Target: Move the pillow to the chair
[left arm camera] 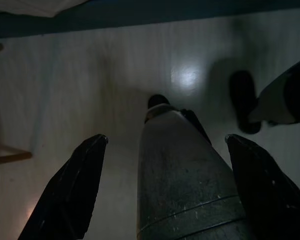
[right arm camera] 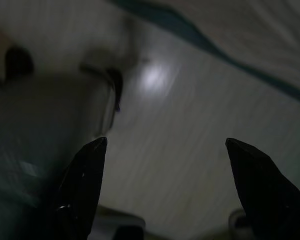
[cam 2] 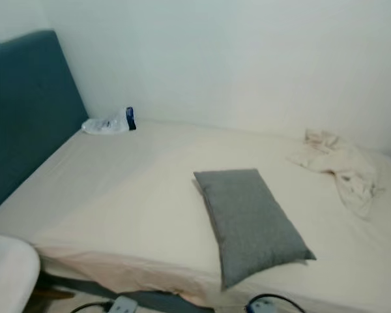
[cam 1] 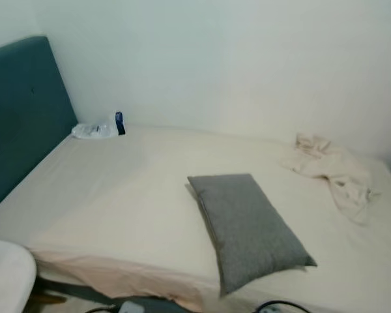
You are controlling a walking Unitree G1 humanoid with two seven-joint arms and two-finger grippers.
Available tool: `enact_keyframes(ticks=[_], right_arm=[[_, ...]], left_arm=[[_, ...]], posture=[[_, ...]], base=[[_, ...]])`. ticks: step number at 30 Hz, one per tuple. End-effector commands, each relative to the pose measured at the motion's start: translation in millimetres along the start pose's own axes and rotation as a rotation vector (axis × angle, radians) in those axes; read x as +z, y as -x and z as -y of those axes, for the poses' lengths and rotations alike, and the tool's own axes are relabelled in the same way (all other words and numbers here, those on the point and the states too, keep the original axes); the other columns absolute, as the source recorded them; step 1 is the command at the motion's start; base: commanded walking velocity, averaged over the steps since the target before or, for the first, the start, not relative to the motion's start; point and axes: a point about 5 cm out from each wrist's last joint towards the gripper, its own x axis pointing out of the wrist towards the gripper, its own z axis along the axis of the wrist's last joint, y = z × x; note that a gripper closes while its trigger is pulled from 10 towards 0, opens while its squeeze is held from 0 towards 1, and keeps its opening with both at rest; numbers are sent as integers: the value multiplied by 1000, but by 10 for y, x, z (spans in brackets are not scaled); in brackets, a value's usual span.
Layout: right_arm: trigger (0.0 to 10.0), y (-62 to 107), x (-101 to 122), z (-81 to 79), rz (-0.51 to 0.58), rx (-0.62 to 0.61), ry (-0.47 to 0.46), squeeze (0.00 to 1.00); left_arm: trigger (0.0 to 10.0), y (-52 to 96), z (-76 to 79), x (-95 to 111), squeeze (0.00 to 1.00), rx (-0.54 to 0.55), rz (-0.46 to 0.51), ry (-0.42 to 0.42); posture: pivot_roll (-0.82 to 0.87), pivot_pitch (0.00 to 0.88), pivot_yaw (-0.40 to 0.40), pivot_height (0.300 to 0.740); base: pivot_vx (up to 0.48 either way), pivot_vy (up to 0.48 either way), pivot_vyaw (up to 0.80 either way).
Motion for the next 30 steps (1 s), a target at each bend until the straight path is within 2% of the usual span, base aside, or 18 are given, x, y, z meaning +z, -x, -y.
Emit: enact_keyframes(ticks=[1,8,30], right_arm=[[10000,-8,13,-70,2,20,5,0],[10000,-9,9,-76,0,18,14,0],[10000,-9,2,-75,-3,11,23,0]], left_arm=[[10000,30,-8,-179,0,-5,-64,17],[10000,24,-14,-144,0,-3,-52,31],[10000,6,5,-72,0,7,-36,36]], posture=[[2,0,-11,740],[2,0,-10,740],[-1,0,-17,740]], base=[[0,0,0],[0,0,0],[0,0,-720]])
